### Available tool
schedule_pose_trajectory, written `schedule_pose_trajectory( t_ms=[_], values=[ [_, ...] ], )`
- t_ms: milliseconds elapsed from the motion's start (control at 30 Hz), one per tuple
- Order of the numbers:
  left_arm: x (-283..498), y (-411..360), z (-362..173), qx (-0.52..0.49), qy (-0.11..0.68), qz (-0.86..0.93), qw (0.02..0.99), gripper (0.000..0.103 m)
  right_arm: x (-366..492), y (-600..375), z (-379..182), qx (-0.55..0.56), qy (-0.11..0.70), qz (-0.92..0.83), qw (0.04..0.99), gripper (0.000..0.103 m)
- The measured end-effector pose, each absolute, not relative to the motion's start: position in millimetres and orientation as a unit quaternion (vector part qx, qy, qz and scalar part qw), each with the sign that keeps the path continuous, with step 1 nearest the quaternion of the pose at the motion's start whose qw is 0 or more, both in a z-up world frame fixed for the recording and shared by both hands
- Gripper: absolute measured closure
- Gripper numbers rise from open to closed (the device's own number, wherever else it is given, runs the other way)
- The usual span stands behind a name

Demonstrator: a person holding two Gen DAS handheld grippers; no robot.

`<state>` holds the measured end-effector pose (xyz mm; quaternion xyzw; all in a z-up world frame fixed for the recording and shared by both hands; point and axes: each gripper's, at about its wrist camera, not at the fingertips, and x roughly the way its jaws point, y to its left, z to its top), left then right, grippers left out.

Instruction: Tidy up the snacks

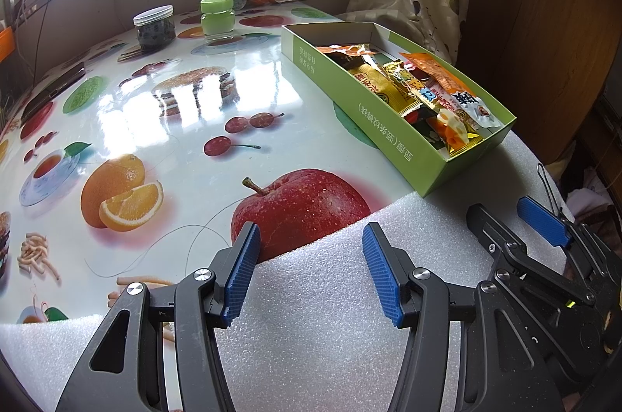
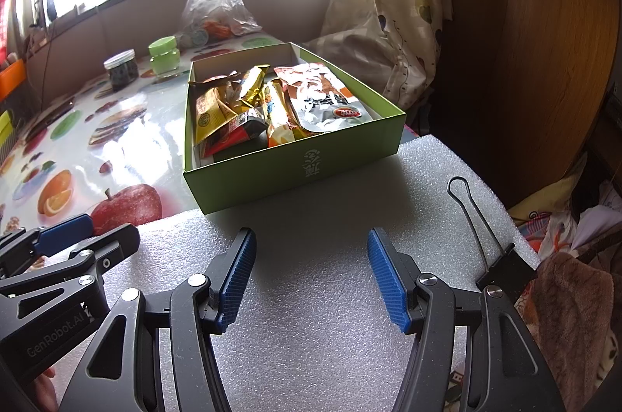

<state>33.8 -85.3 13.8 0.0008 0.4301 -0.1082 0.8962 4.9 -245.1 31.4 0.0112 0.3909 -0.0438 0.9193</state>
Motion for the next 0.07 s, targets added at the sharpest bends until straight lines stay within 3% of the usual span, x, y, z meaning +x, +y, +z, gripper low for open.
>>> schedule_pose_trajectory(
  t_ms=[67],
  values=[
    [33.9, -85.3, 13.8, 0.001, 0.43, -0.108, 0.896, 0.047, 4.7, -245.1, 31.5, 0.011, 0.391, -0.044, 0.919, 0.043]
  ],
)
